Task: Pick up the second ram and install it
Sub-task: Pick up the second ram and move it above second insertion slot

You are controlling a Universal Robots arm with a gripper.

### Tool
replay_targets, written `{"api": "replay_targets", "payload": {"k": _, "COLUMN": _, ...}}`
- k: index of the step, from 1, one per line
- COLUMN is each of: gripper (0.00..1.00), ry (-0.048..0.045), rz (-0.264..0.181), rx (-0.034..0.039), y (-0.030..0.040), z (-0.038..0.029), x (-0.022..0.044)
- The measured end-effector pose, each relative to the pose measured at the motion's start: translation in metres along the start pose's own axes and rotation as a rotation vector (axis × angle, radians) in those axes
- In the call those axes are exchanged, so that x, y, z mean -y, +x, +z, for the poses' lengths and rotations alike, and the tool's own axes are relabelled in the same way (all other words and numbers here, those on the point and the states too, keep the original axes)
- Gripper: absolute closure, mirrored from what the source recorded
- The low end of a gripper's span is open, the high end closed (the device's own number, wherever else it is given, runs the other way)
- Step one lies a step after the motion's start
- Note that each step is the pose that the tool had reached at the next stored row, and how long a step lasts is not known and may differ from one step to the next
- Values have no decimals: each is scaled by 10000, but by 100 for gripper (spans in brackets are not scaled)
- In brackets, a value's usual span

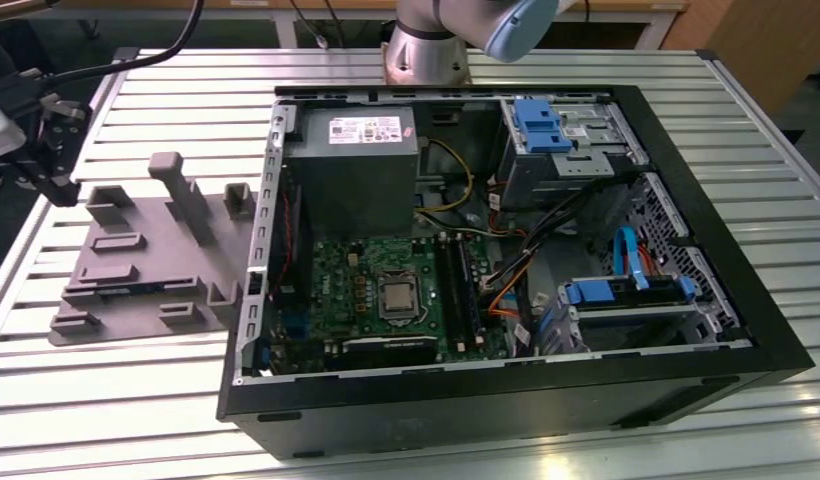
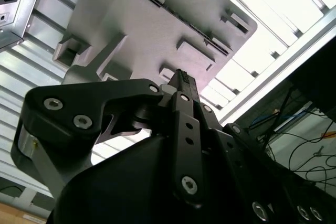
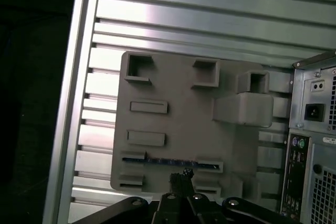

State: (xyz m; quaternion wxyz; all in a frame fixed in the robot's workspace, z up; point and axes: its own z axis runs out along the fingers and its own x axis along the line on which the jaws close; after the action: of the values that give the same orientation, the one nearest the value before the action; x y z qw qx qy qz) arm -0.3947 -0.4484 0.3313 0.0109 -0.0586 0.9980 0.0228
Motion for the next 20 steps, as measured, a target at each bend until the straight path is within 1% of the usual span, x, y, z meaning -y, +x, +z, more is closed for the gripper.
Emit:
{"api": "replay_targets", "payload": {"k": 16, "gripper": 89, "ry": -33, "rz": -1362, "rx": -60, "y": 0, "z": 1, "x": 0}}
{"api": "replay_targets", "payload": {"k": 17, "gripper": 89, "ry": -37, "rz": -1526, "rx": -67, "y": 0, "z": 1, "x": 0}}
{"api": "replay_targets", "payload": {"k": 20, "gripper": 89, "ry": -43, "rz": -1771, "rx": -78, "y": 0, "z": 1, "x": 0}}
